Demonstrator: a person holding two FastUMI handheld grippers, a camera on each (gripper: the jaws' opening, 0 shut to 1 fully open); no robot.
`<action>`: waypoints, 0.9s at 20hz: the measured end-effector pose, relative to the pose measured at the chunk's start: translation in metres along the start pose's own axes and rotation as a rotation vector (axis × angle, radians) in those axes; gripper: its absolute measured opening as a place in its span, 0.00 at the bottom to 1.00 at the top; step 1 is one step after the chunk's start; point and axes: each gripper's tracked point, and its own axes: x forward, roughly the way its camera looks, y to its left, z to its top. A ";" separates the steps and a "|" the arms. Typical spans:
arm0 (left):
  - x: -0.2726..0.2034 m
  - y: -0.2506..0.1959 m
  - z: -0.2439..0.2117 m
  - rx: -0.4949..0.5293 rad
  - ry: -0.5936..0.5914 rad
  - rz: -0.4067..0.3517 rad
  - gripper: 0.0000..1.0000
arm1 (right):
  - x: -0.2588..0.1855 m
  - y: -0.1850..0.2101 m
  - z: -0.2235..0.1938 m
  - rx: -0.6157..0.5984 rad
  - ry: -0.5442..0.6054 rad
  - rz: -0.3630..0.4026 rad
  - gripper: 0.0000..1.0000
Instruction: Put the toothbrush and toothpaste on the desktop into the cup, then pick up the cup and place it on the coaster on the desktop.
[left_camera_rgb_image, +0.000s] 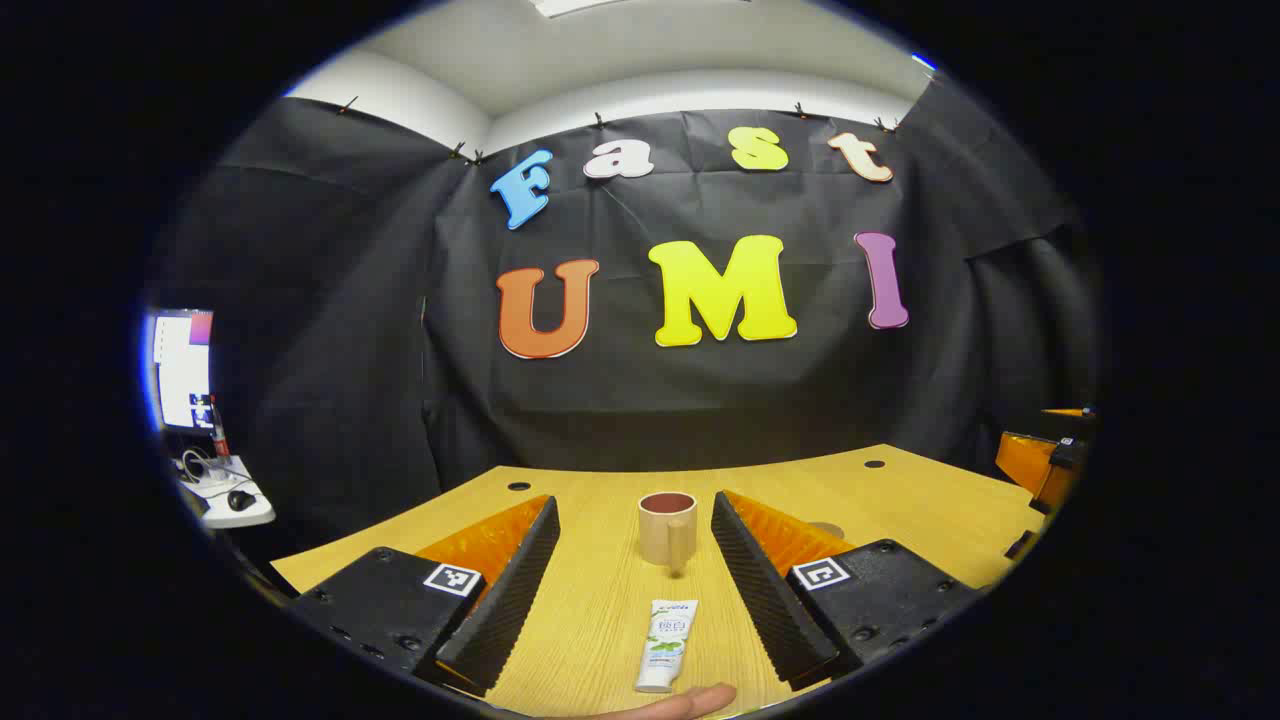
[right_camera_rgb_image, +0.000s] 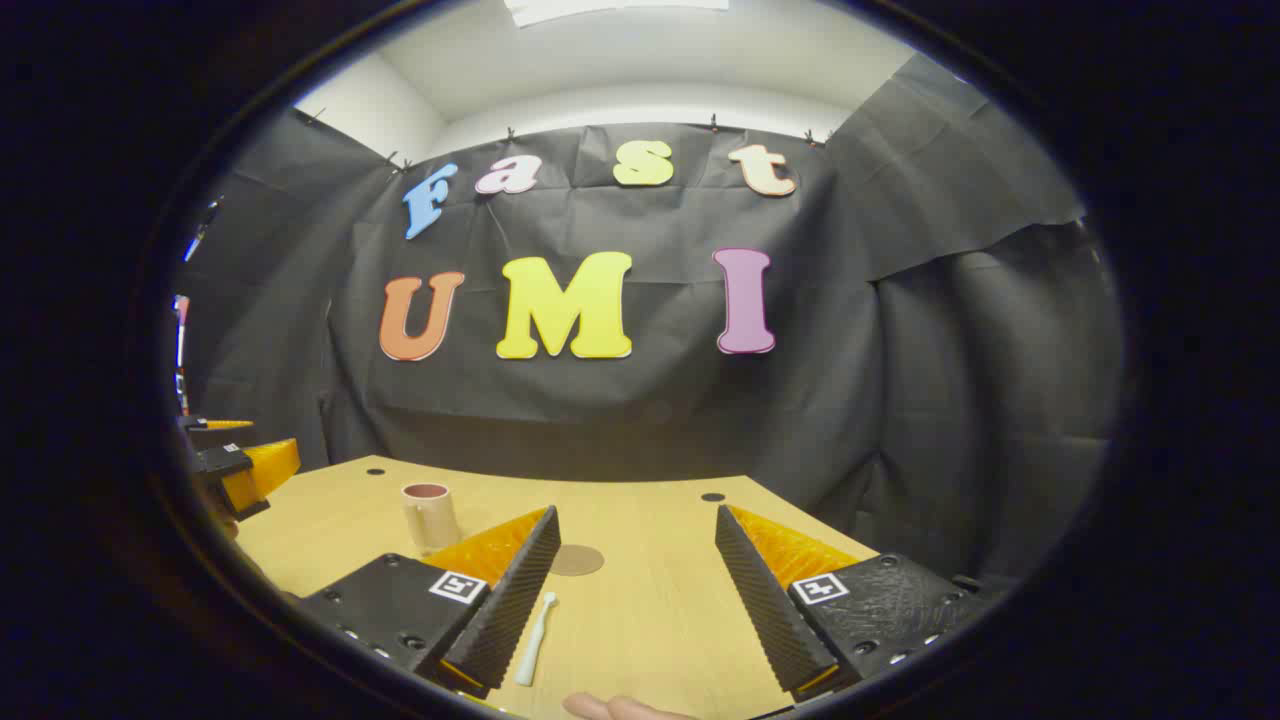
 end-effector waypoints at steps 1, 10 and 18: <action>0.000 0.001 -0.001 0.005 0.006 0.004 0.97 | -0.001 0.000 0.002 0.001 -0.007 -0.002 0.95; 0.003 0.027 -0.003 -0.023 0.014 0.064 0.96 | -0.003 0.024 0.018 -0.037 -0.046 0.026 0.96; -0.001 0.037 0.001 -0.030 0.032 0.142 0.97 | 0.007 0.033 0.015 -0.003 -0.054 0.088 0.94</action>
